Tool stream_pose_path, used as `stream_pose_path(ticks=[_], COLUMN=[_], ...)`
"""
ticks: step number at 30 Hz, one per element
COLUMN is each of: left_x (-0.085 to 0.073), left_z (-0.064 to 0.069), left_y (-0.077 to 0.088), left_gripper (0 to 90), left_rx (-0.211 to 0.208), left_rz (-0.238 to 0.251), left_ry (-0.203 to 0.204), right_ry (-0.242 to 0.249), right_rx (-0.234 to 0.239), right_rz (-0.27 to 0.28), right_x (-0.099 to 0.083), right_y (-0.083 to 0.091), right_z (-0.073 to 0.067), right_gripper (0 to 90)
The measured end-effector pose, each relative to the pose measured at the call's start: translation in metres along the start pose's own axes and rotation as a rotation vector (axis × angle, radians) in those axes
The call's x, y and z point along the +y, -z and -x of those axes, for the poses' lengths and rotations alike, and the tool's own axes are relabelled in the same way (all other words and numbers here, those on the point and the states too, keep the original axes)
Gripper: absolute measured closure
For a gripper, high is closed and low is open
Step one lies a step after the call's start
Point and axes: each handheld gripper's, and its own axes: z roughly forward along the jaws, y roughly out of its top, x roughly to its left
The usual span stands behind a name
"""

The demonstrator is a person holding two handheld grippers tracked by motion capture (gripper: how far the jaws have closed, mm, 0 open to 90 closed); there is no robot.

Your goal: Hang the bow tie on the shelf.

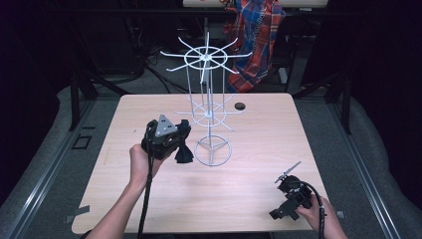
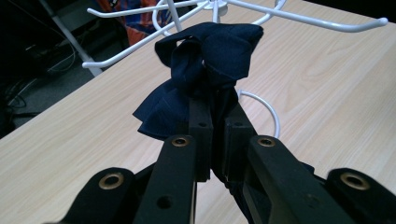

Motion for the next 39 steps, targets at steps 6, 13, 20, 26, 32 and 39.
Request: stream_pose_path(ticks=[6,13,20,26,32,39], left_x=[0.002,0.002,0.004,0.001,-0.001,-0.004], left_z=[0.004,0.006,0.008,0.004,0.001,-0.006], left_y=[-0.006,-0.011,-0.013,-0.014,-0.015,-0.016], left_gripper=[85.4,85.4,85.4,85.5,85.6,85.7], left_rx=[0.024,0.023,0.029,0.017,0.008,0.012], left_rz=[-0.008,-0.009,-0.028,-0.037,-0.044,-0.038], left_ry=[-0.025,-0.025,-0.045,-0.023,-0.01,0.029], right_ry=[0.004,0.0,0.021,0.022,0.016,0.028], right_rx=[-0.011,-0.001,-0.014,-0.015,-0.013,-0.024], right_rz=[-0.005,0.006,-0.02,-0.021,-0.016,-0.027], right_x=[0.0,0.0,0.0,0.0,0.0,0.0], right_y=[0.0,0.0,0.002,0.002,0.002,0.003], right_z=[0.0,0.001,0.002,0.002,0.002,0.002], right_gripper=[2.9,2.9,2.9,2.9,2.9,2.9])
